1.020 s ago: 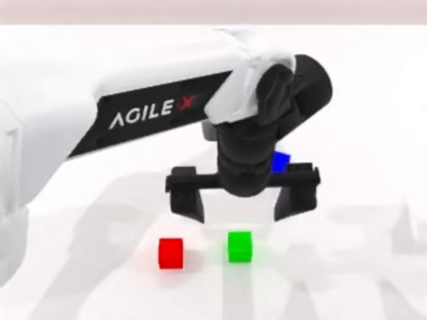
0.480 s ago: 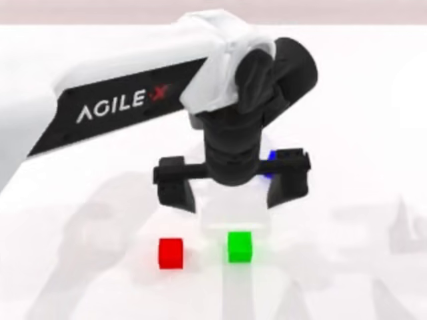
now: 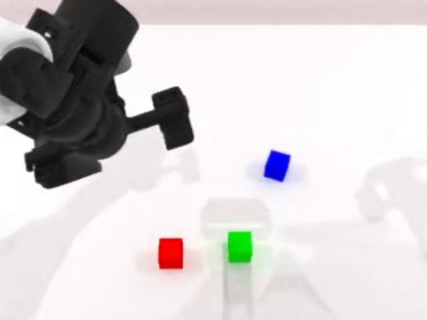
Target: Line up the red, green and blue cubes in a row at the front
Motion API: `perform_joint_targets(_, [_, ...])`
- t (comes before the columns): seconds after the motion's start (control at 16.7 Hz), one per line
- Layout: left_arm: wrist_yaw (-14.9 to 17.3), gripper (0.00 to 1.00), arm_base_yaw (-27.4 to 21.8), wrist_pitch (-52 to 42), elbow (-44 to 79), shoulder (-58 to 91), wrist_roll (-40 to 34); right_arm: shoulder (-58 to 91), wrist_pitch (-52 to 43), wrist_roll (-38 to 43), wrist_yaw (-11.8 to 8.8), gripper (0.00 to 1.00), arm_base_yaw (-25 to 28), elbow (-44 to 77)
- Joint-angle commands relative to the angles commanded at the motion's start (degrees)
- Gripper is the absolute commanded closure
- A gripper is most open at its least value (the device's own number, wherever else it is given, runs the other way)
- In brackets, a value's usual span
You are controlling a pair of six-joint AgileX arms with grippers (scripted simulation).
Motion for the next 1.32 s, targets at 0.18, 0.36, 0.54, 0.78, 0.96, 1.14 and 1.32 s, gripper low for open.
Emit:
perform_joint_targets(0.18, [-0.2,0.0,7.6,9.1,-14.7,-18.0,5.8,21.2,-11.0,-5.4,0.2,0.0,4.0,17.7])
perform_joint_targets(0.36, [-0.3,0.0,14.9,18.5,-29.9,-36.0,13.2,42.1,-22.2,-10.8,0.3,0.0,8.1,34.8])
perform_joint_targets(0.54, [-0.1,0.0,21.1,27.4,-42.8,-51.0,21.4,60.6,-32.5,-15.8,0.3,0.0,11.9,50.3])
perform_joint_targets(0.78, [0.6,0.0,27.8,38.3,-56.3,-67.1,32.1,79.7,-43.5,-21.4,0.3,0.0,16.2,68.0])
perform_joint_targets(0.96, [1.2,0.0,31.2,44.6,-63.2,-76.6,38.6,90.4,-49.2,-24.4,0.4,0.0,18.5,78.6])
perform_joint_targets(1.14, [1.6,0.0,33.0,48.3,-66.6,-81.4,42.5,96.0,-52.3,-26.1,0.4,0.0,19.8,84.5])
perform_joint_targets(1.32, [1.6,0.0,33.3,49.0,-67.3,-82.3,43.3,96.9,-52.8,-26.4,0.4,0.0,20.0,85.4])
